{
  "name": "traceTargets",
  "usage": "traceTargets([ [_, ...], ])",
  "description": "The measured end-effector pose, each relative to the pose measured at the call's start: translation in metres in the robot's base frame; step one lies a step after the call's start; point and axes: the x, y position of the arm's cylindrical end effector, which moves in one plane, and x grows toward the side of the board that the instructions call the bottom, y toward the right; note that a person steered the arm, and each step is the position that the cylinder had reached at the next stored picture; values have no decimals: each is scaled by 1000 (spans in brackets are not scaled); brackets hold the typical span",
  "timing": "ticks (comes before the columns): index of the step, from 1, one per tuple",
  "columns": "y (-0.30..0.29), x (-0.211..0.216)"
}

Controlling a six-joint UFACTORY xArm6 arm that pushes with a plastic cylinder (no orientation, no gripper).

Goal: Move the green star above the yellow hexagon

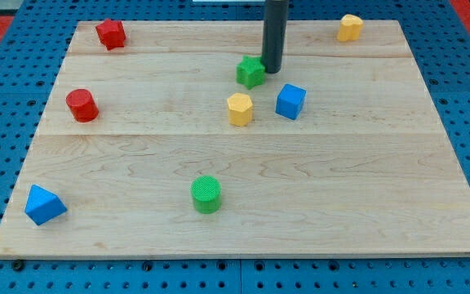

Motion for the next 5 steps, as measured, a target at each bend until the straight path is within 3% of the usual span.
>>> traceTargets([
  [1, 8, -52],
  [2, -19, -54],
  [3, -26, -22],
  [4, 3, -15],
  [5, 74, -35],
])
